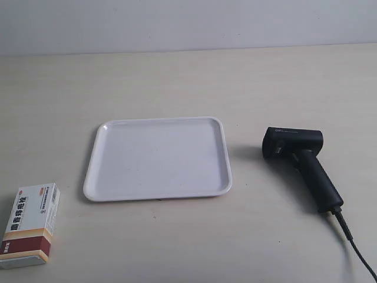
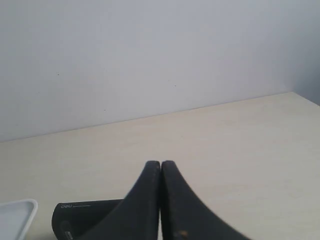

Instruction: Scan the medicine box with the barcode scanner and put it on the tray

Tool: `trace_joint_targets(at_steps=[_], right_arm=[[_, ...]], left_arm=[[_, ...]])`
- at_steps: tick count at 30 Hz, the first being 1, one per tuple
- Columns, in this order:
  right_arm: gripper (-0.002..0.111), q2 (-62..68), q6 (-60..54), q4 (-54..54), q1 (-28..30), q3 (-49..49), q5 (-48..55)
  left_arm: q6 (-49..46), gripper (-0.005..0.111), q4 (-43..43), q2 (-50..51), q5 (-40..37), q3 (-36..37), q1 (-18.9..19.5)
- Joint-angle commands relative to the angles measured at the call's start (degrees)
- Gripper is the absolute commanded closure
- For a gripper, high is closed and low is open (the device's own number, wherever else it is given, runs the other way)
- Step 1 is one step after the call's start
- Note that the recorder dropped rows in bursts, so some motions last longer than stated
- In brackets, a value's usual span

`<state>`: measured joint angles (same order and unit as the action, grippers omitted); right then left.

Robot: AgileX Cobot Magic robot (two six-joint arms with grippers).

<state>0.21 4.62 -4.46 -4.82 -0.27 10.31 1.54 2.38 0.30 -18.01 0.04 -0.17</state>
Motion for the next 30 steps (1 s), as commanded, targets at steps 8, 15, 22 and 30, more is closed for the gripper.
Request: trace_joint_targets(at_steps=[8, 15, 22, 30], right_arm=[[0.108, -0.21, -0.11, 0.26, -0.16, 0.27, -0.10], [0.108, -0.21, -0.11, 0.26, -0.16, 0.27, -0.10], [0.108, -0.21, 0.03, -1.72, -0.16, 0.27, -5.60], [0.108, -0.21, 0.36, -13.46, -0.16, 0.27, -8.31]], left_arm=[[0.20, 0.101, -0.02, -0.30, 0.28, -0.04, -0.37], [6.56, 0.101, -2.38, -0.30, 5.37, -0.04, -0.37], [18.19, 0.101, -4.86, -0.30, 14.70, -0.04, -0.37], [18.84, 0.102, -4.86, -0.30, 18.01, -4.45, -0.37]])
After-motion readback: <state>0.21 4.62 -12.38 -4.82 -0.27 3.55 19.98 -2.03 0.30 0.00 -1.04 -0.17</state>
